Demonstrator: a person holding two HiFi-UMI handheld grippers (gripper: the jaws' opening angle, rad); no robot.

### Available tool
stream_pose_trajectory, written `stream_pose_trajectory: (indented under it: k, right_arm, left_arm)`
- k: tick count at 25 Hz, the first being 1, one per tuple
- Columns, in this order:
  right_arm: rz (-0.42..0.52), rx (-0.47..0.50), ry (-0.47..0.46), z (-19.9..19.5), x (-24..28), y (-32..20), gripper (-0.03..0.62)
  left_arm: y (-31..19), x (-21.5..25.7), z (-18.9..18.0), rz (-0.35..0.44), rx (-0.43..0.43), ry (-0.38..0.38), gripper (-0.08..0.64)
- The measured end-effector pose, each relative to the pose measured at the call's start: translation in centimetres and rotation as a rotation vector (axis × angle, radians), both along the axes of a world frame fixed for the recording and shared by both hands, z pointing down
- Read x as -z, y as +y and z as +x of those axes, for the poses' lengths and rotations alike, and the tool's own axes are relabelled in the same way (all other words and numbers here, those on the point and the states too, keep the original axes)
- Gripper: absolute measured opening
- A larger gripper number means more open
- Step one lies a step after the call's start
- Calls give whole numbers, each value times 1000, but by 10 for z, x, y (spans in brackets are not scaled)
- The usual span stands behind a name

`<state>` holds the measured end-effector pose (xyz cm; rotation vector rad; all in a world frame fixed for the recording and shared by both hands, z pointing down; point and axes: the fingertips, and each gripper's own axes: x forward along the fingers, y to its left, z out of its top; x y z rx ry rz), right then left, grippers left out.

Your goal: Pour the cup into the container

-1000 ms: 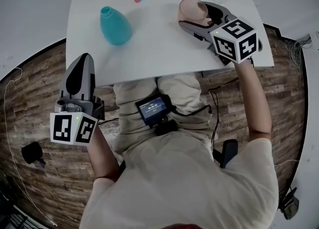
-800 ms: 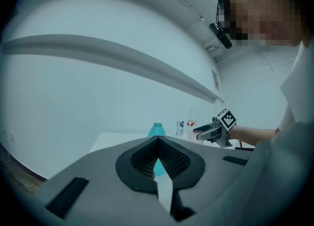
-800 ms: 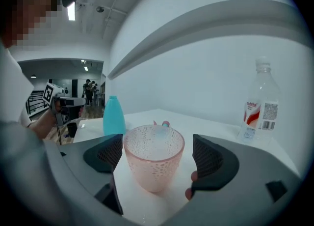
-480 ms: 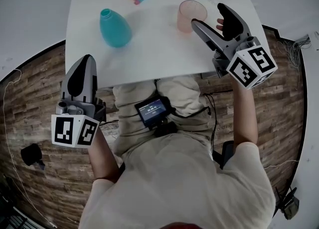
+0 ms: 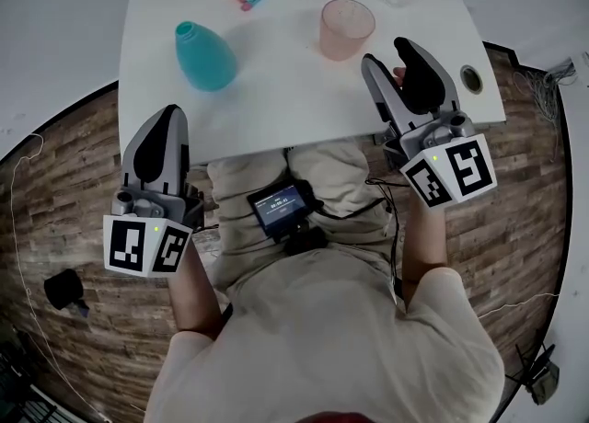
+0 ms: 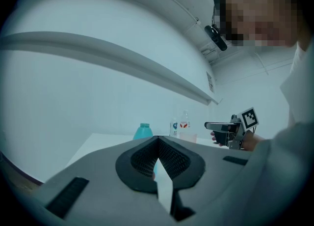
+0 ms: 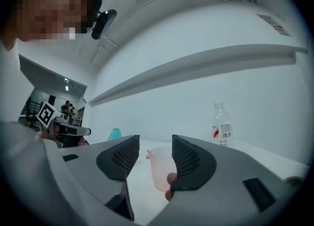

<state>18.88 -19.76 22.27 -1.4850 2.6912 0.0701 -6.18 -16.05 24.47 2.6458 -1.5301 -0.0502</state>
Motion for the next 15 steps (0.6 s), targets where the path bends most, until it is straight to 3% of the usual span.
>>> stream_pose_trajectory:
  k: [3,10,15]
  right_arm:
    - [-5,7,-16,-4,-1,-2,196]
    - [0,98,93,-31,-4,4,190]
    - [-5,133,103,-36,-16,7,190]
  left_arm:
    - [1,3,9,17,-23,-18,11]
    - [3,-2,13,17,-38,-37,9]
    - [4,-7,14,22,-37,-40,11]
